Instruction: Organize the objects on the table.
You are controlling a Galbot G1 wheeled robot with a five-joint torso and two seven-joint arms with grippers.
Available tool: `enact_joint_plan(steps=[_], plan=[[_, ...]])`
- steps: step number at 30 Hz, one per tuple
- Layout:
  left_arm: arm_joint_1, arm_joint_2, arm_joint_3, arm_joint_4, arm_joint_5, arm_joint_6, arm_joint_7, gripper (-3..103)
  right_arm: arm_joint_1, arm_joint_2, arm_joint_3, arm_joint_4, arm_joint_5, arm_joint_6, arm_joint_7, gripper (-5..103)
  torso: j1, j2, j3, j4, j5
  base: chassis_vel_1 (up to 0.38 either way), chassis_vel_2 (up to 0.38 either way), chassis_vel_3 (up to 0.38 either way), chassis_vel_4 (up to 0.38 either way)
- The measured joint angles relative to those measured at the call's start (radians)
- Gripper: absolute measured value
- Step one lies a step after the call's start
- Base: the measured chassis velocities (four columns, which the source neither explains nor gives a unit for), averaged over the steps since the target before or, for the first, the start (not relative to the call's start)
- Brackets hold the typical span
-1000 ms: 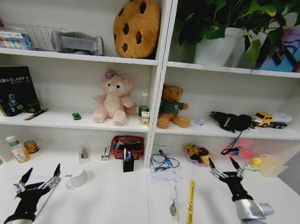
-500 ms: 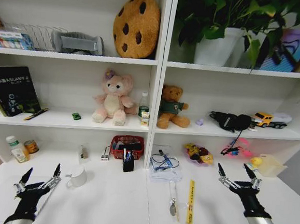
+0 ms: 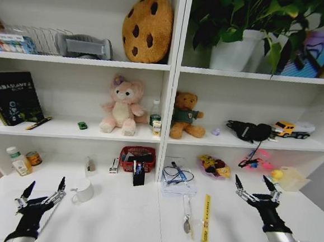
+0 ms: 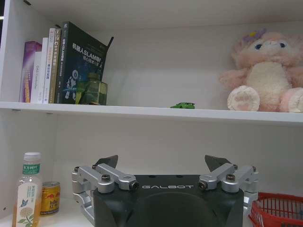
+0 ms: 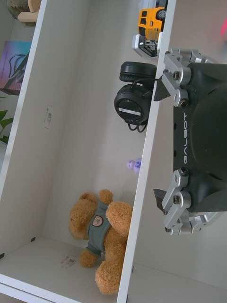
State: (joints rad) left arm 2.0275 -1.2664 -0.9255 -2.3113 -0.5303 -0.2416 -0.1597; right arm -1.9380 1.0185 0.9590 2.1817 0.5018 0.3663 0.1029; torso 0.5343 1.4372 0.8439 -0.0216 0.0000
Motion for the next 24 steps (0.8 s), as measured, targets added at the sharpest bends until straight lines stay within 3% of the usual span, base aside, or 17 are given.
enact_joint_plan(steps=[24], plan=[[0.000, 0.000, 0.000, 0.000, 0.000, 0.000, 0.000, 100, 0.002, -0.001, -0.002, -0.003, 0.000, -0.001, 0.000, 100, 0.000, 0.000, 0.000, 0.0000, 0.0001, 0.000, 0.000, 0.000, 0.000]])
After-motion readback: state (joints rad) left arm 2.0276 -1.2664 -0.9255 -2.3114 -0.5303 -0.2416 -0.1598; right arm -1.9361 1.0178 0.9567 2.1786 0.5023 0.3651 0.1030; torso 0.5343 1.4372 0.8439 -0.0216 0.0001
